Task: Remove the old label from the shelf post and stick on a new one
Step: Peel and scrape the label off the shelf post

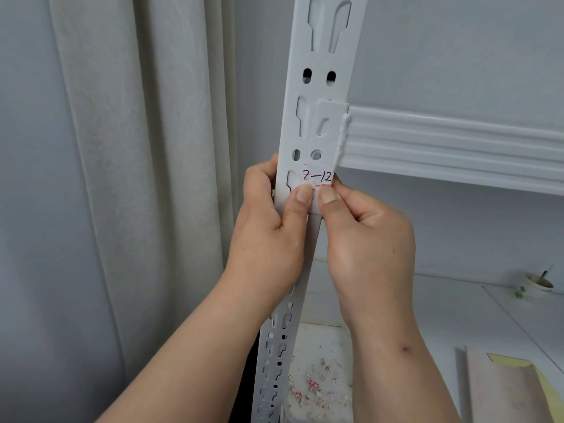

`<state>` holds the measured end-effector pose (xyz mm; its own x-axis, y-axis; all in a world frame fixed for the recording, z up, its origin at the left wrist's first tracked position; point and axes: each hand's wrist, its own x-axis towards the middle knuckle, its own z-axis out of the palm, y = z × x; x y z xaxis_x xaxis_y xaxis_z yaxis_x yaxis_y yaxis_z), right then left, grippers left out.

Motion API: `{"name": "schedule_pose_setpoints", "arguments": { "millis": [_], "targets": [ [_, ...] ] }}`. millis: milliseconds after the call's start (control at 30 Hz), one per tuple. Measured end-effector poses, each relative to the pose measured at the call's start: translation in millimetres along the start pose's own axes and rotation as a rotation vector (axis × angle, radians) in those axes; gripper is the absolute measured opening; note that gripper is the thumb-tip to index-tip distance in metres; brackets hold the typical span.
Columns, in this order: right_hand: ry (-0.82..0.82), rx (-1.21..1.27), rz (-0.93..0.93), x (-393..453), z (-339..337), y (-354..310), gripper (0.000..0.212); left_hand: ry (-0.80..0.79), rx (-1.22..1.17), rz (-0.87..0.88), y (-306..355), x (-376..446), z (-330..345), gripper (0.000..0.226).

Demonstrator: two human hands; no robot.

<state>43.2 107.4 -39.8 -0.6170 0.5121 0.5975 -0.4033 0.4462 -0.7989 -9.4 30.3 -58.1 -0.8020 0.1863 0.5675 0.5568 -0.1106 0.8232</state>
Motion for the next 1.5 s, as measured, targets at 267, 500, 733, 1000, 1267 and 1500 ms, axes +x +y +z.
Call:
{"name": "schedule_pose_setpoints", "arguments": {
  "millis": [267, 500, 733, 1000, 1267, 1500],
  "targets": [
    [-0.003, 0.021, 0.012, 0, 0, 1, 0.028, 0.03, 0.011, 0.009, -2, 0, 2, 0.04],
    [0.054, -0.083, 0.011, 0, 1, 1, 0.027, 0.027, 0.005, 0.003, -3, 0, 3, 0.036],
    [0.224, -0.276, -0.144, -9, 8, 7, 0.031, 0.001, 0.039, -0.011, -2, 2, -2, 0.023],
    [0.332, -0.293, -0.223, -2, 6, 4, 0.007, 0.018, 0.034, -0.013, -4, 0, 0, 0.03],
    [0.359, -0.253, -0.119, -3, 14, -3, 0.012, -0.003, 0.041, -0.014, -2, 2, -3, 0.029],
    [0.375, -0.22, 0.0, -4, 14, -7, 0.016, -0.017, 0.039, -0.014, -2, 3, -4, 0.026]
  ]
}}
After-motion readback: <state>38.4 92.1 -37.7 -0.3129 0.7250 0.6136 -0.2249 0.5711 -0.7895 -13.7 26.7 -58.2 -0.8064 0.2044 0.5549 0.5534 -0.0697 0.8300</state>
